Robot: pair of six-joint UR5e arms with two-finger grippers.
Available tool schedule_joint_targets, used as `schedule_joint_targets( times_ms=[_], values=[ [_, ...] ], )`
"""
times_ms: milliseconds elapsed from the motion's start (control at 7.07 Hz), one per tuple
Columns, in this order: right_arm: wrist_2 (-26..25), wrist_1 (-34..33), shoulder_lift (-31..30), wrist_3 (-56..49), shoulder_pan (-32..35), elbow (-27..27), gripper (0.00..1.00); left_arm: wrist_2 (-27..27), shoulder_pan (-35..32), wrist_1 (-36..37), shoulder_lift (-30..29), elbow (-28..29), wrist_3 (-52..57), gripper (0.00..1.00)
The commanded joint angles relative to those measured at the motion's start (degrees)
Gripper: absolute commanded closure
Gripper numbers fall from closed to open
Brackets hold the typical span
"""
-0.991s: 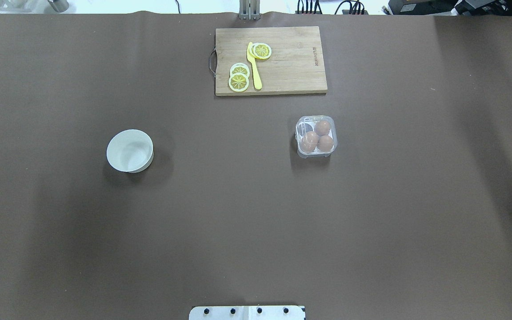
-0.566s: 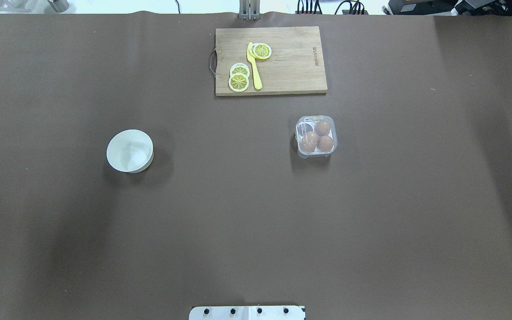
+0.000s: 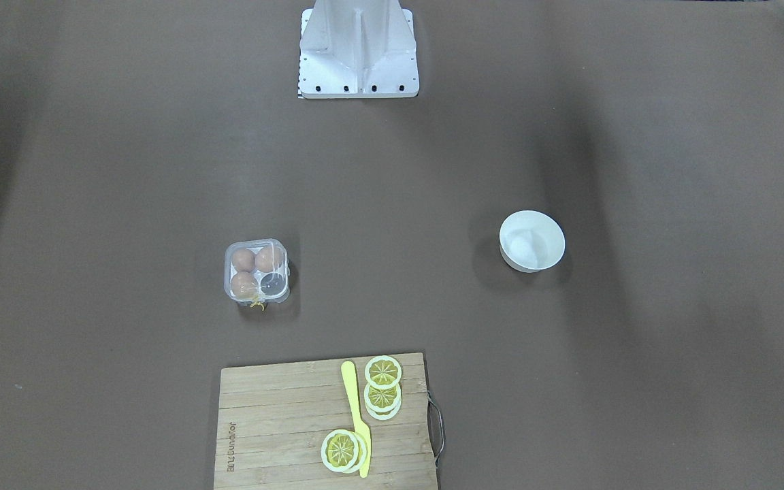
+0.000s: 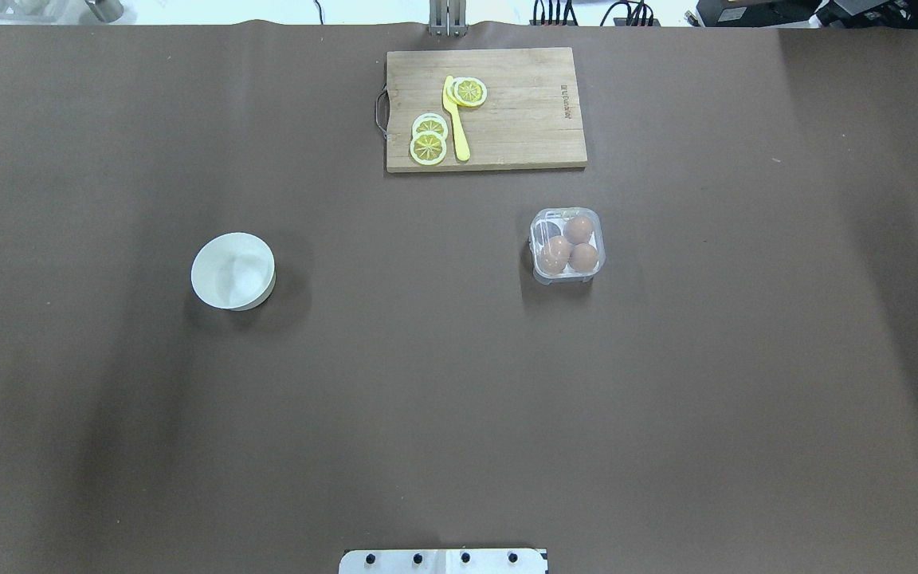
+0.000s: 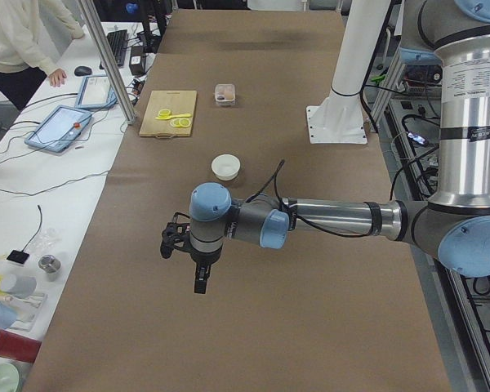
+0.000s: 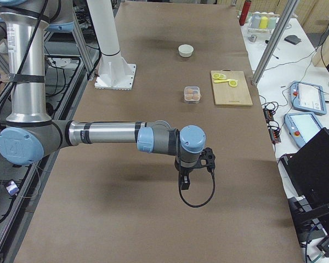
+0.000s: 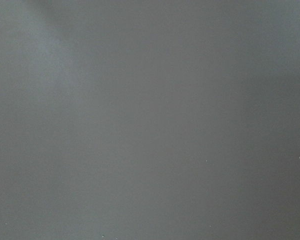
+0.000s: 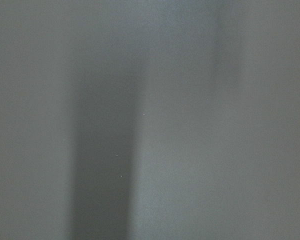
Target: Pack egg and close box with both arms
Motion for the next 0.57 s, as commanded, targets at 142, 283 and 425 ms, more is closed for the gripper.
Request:
schedule_joint_targets(
  times_ms=[142,283,425],
  values=[
    [0.3,-0.1,0.4,0.4,0.0,0.0,0.00,0.0,0.0,0.0,-0.1,0.1,-0.3,0.02],
    [0.4,-0.1,0.3,0.4,0.0,0.0,0.00,0.0,0.0,0.0,-0.1,0.1,-0.3,0.02],
    [0.4,-0.1,0.4,0.3,0.0,0.0,0.00,0.0,0.0,0.1,-0.1,0.2,-0.3,0.02]
  ],
)
